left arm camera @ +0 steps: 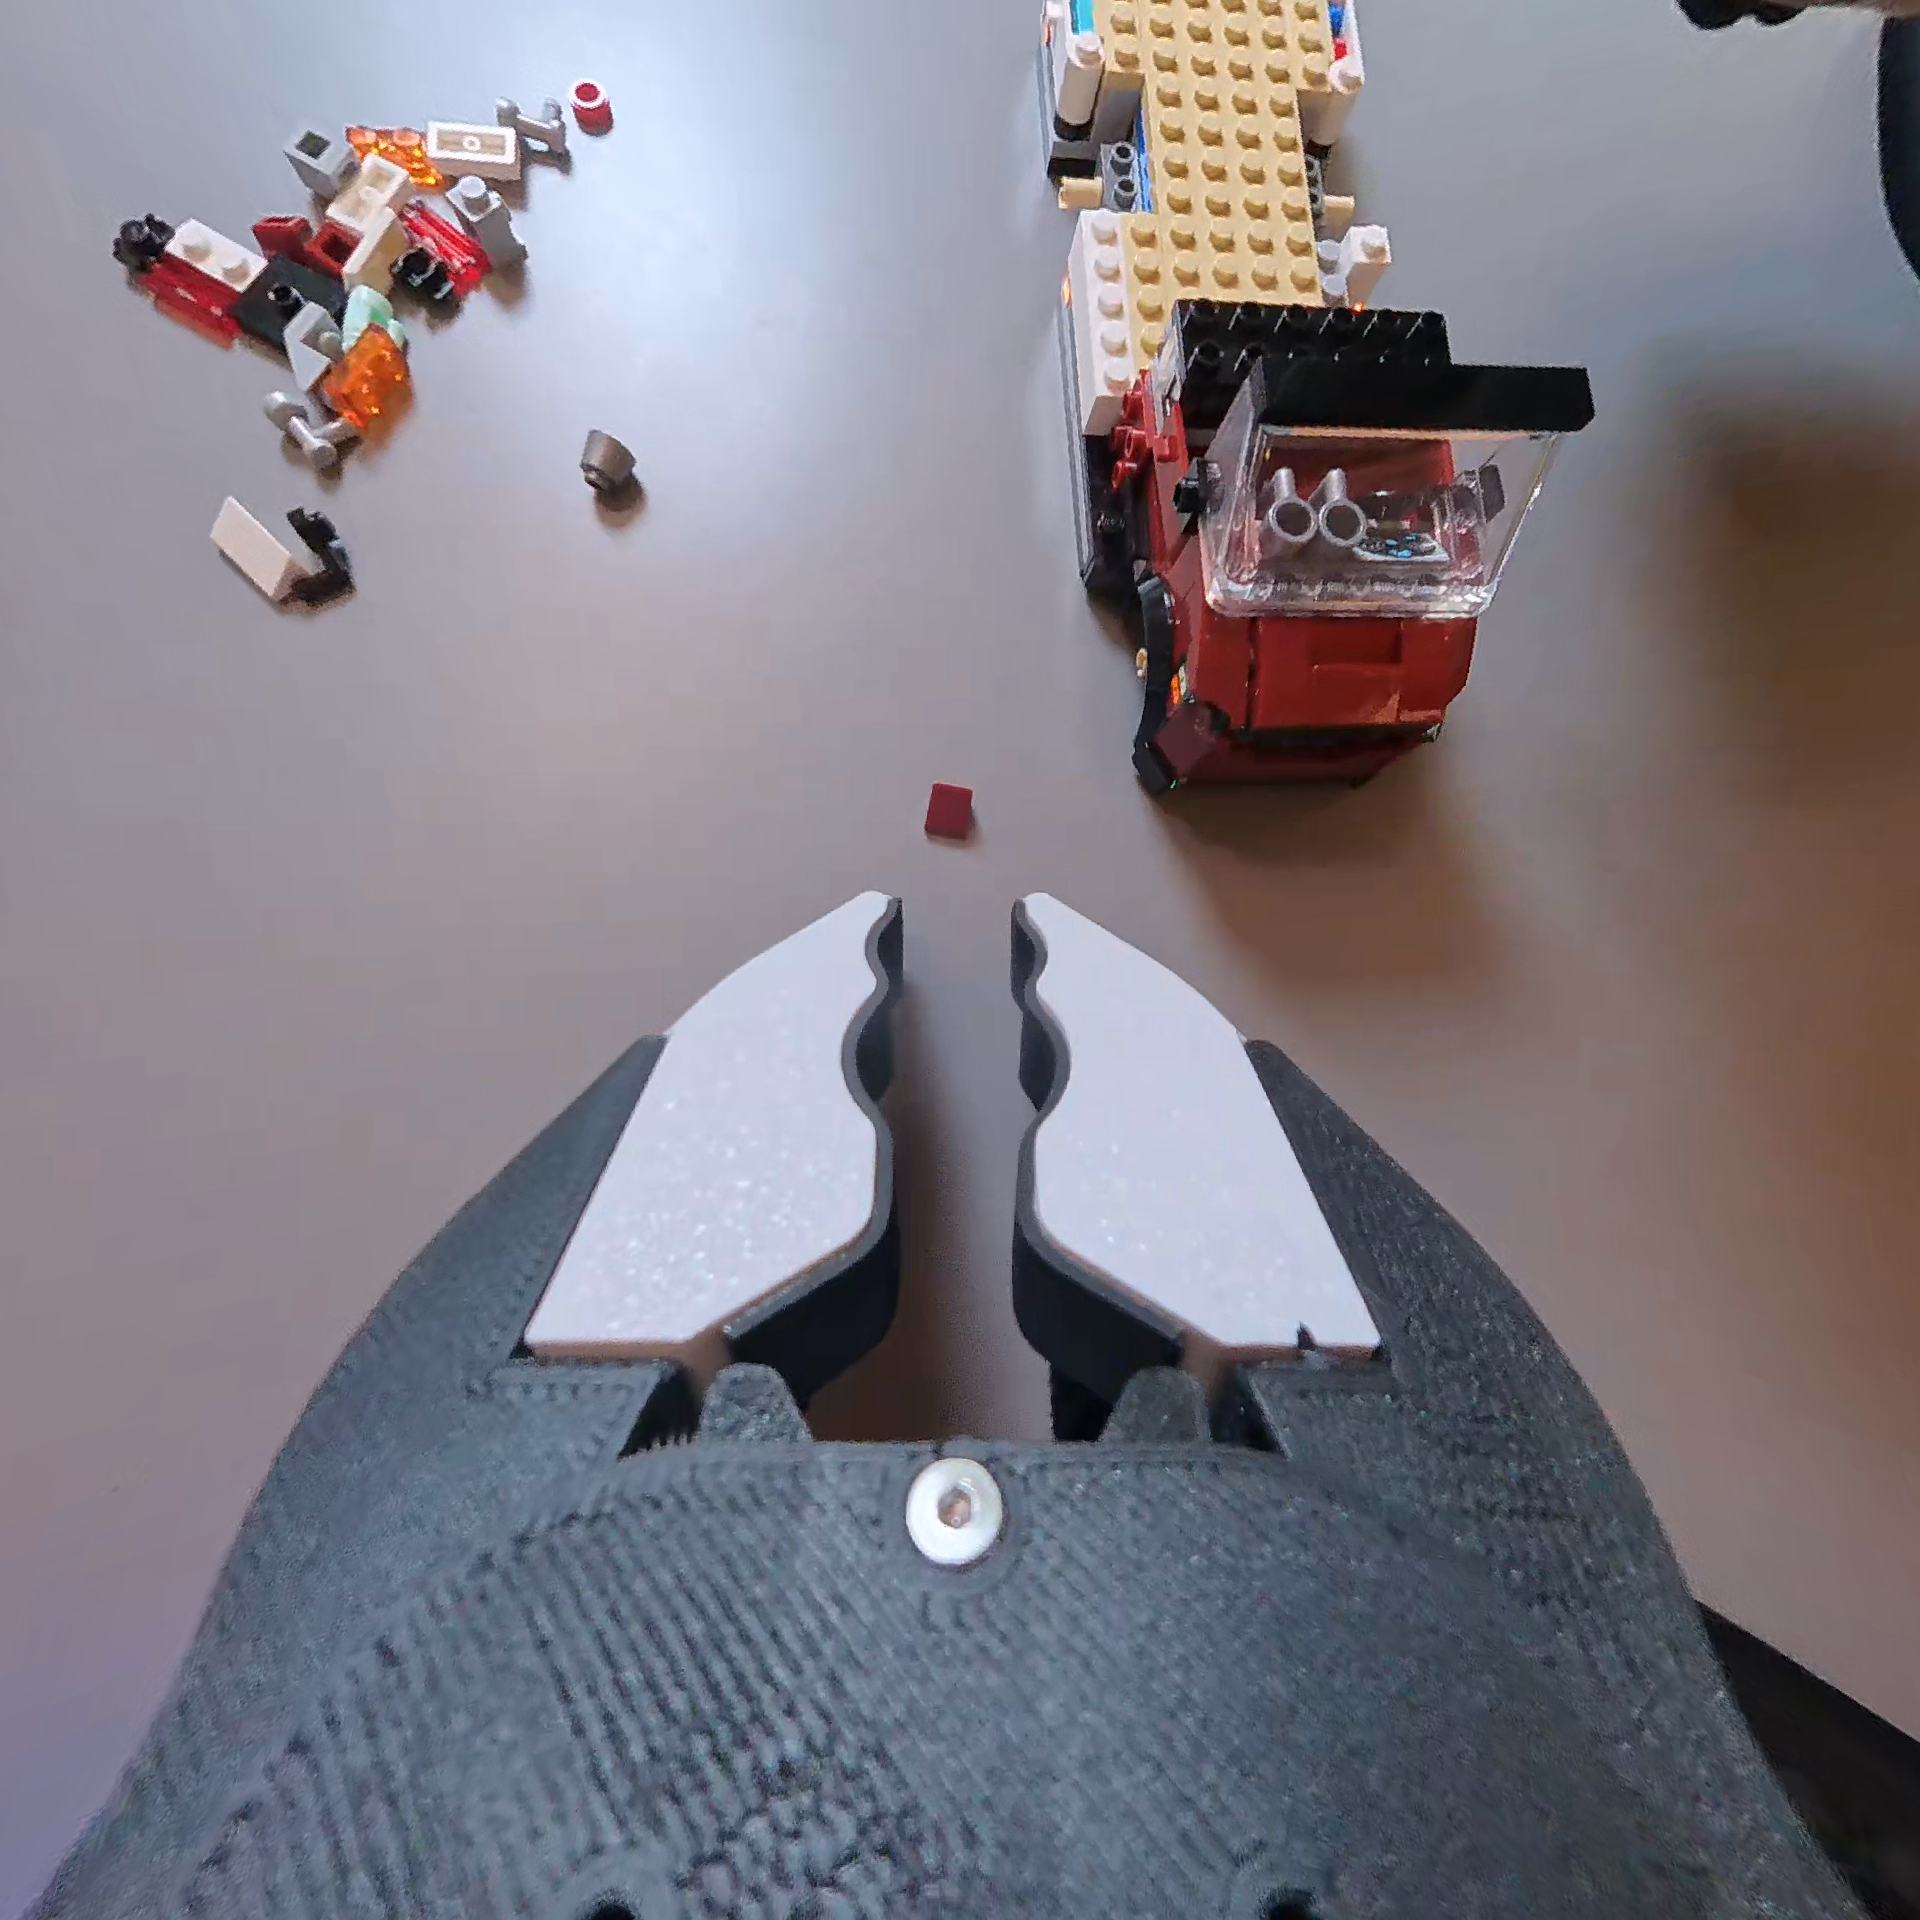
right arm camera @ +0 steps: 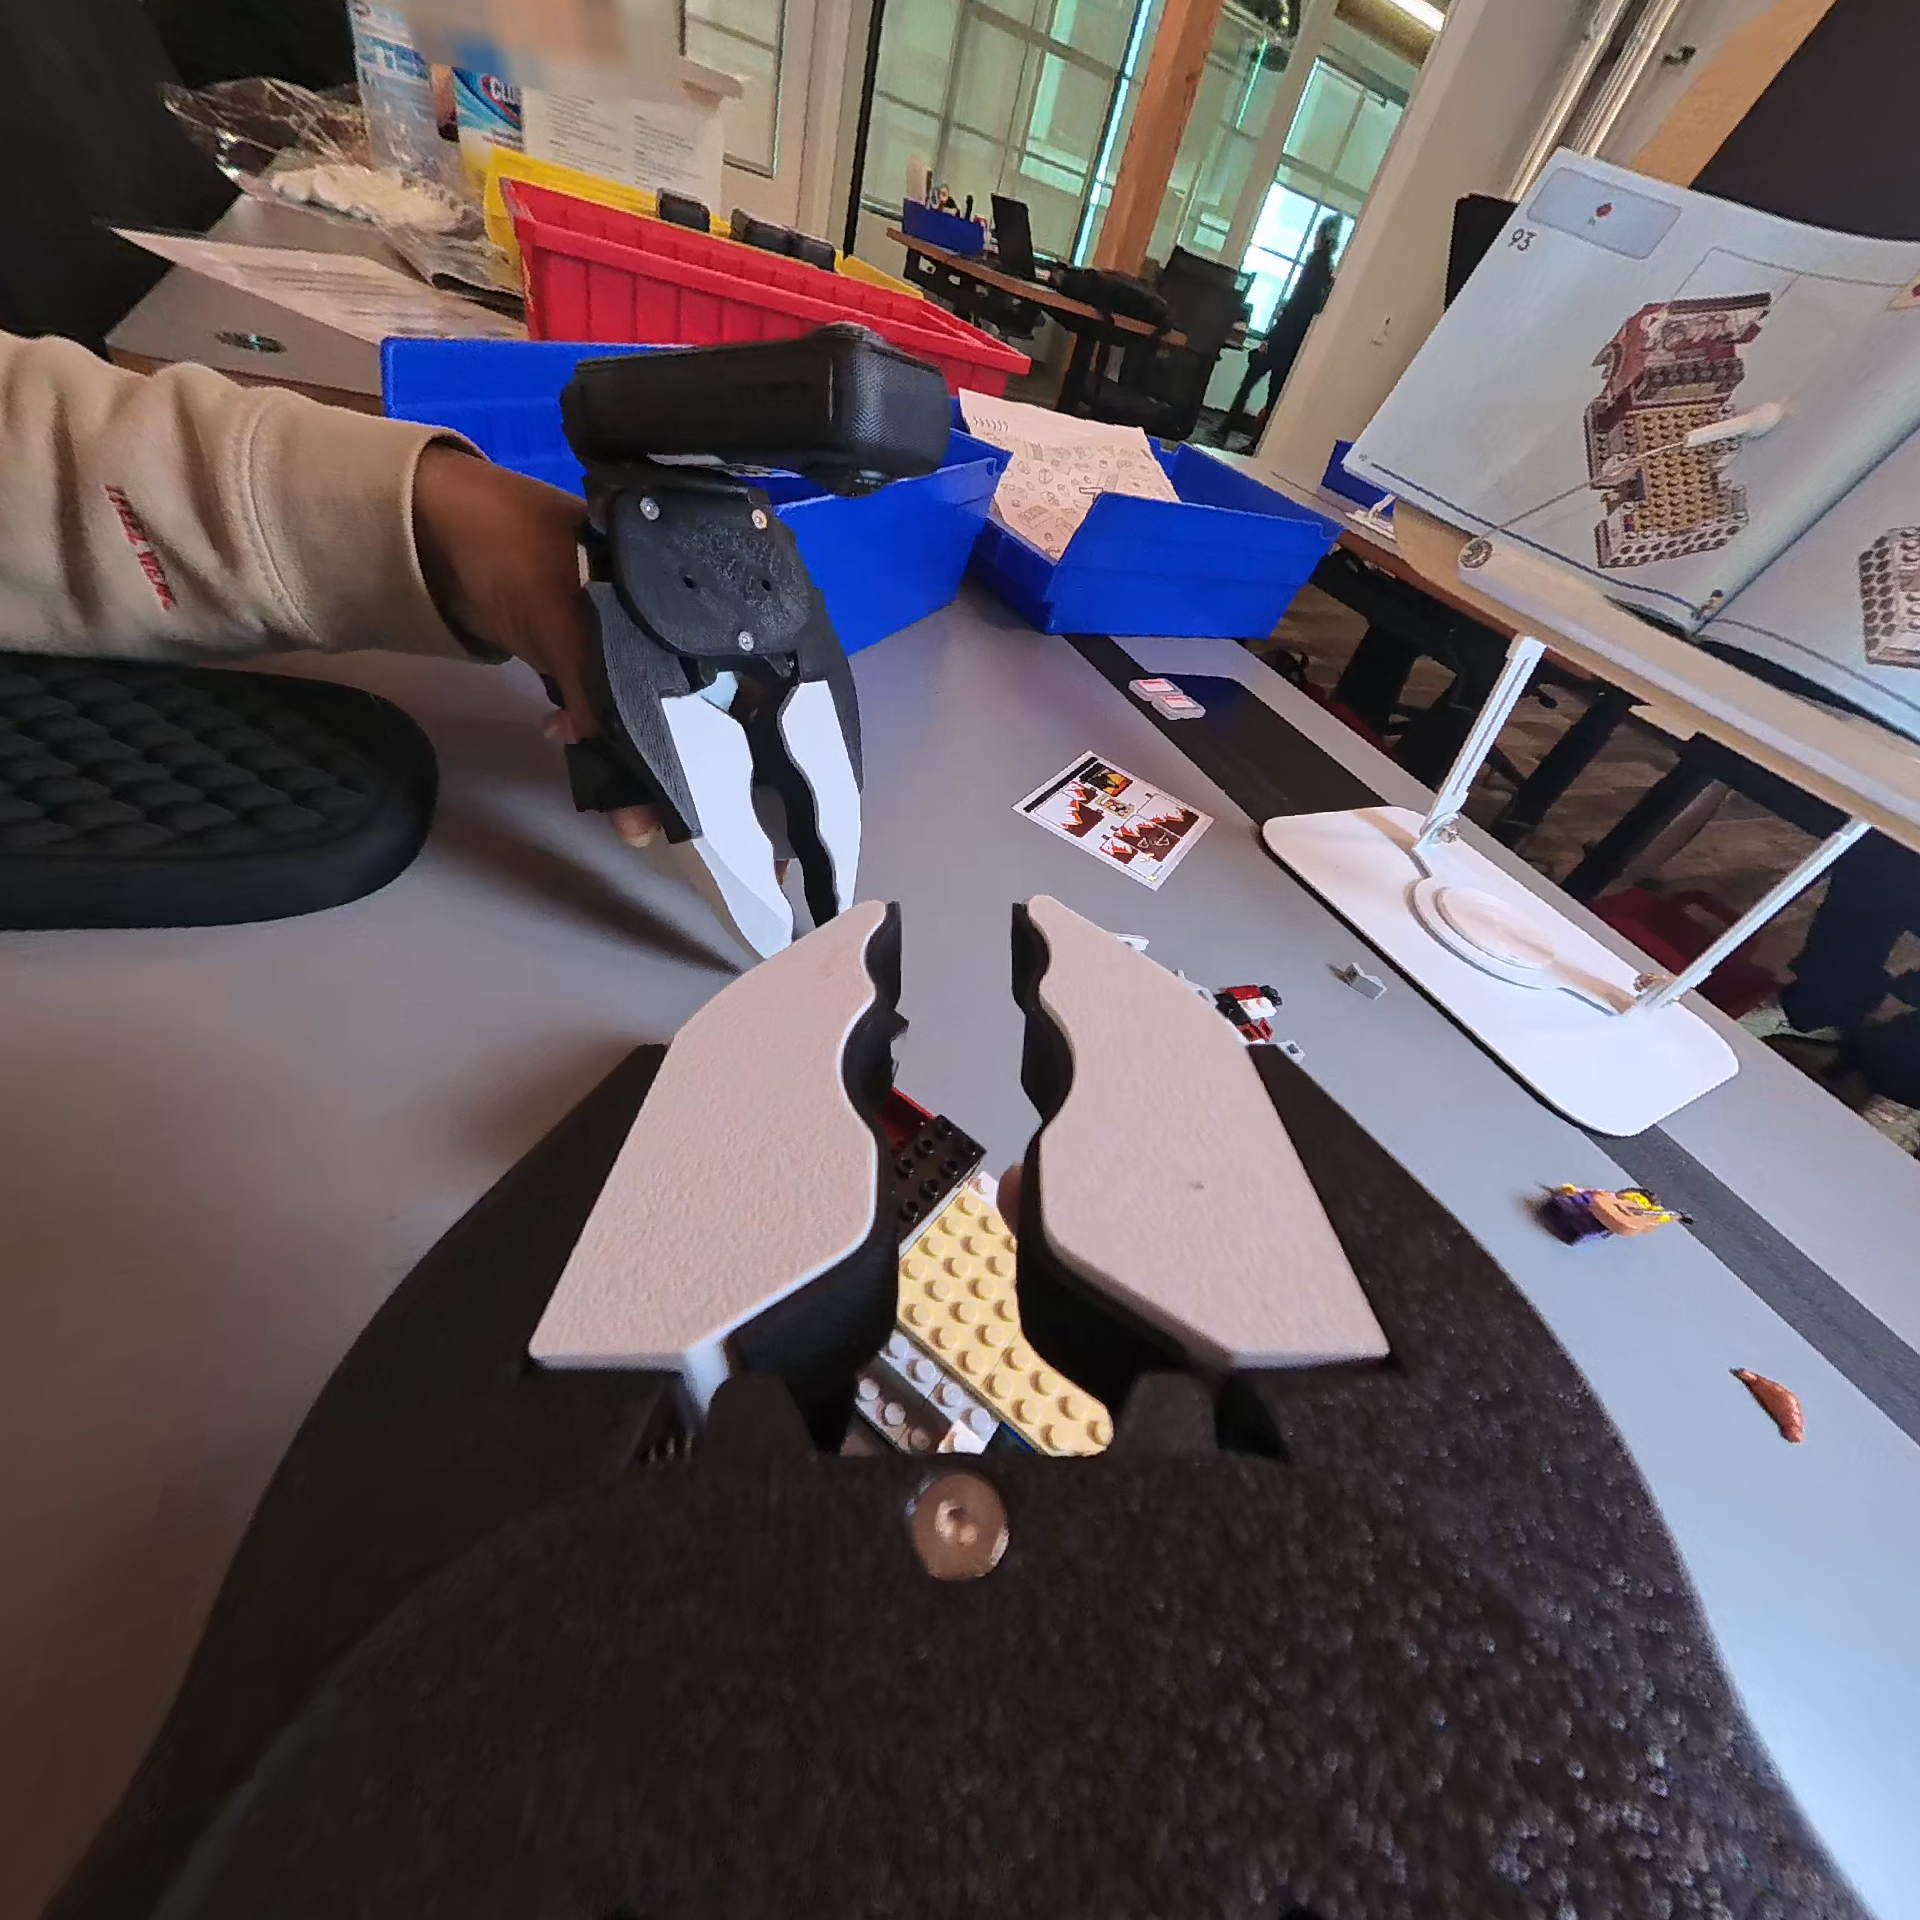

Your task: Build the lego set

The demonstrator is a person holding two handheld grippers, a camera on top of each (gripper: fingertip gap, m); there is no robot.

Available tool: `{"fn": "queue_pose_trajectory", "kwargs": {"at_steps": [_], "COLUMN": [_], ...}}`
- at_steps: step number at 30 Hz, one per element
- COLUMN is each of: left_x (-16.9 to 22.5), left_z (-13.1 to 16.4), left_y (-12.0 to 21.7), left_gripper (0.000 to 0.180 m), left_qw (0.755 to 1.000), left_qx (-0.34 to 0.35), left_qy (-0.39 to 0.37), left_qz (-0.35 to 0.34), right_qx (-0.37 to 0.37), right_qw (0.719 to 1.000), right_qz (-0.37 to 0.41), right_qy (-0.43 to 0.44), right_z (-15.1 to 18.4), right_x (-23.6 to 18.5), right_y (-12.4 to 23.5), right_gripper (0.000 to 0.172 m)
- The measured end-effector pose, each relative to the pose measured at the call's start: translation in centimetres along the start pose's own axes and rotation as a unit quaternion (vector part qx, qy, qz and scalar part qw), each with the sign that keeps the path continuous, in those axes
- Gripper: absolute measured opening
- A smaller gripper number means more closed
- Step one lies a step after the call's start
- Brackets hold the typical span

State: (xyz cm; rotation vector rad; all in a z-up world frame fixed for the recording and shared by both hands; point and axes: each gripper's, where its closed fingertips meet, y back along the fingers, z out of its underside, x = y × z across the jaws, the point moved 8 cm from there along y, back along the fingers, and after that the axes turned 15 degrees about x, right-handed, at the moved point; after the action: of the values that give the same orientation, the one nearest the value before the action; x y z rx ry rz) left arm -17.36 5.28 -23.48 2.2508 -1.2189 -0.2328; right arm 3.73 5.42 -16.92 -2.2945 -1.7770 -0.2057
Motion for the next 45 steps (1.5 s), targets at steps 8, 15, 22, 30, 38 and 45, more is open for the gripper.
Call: {"fn": "queue_pose_trajectory", "kwargs": {"at_steps": [8, 15, 22, 30, 38, 45], "left_x": [0.5, 0.2, 0.4, -2.5, -2.8, -2.0], "left_z": [-0.4, -1.0, -1.5, -1.9, -1.7, -2.7], "left_y": [-1.3, -2.2, -2.9, -3.2, -2.5, -0.3], "left_gripper": [0.020, 0.018, 0.008, 0.008, 0.027, 0.030], "left_qw": [0.999, 0.997, 0.994, 0.998, 0.999, 0.989], "left_qx": [-0.028, -0.037, -0.050, -0.028, -0.008, 0.121], "left_qy": [-0.030, -0.068, -0.091, -0.044, -0.023, -0.007], "left_qz": [-0.003, 0.012, 0.034, -0.021, -0.035, -0.083], "right_qx": [-0.009, -0.014, -0.019, -0.025, -0.022, -0.016], "right_qw": [1.000, 1.000, 1.000, 1.000, 1.000, 1.000], "right_qz": [0.002, 0.003, 0.005, 0.005, 0.009, 0.020], "right_qy": [-0.004, -0.013, -0.006, -0.007, -0.010, -0.016], "right_z": [0.5, 0.9, 0.9, 1.1, 1.1, 1.0], "right_x": [0.2, 0.6, 0.6, 0.5, 0.7, 0.9], "right_y": [0.0, 0.1, 0.1, 0.0, 0.1, 0.2], "right_gripper": [0.020, 0.020, 0.019, 0.019, 0.019, 0.019]}}
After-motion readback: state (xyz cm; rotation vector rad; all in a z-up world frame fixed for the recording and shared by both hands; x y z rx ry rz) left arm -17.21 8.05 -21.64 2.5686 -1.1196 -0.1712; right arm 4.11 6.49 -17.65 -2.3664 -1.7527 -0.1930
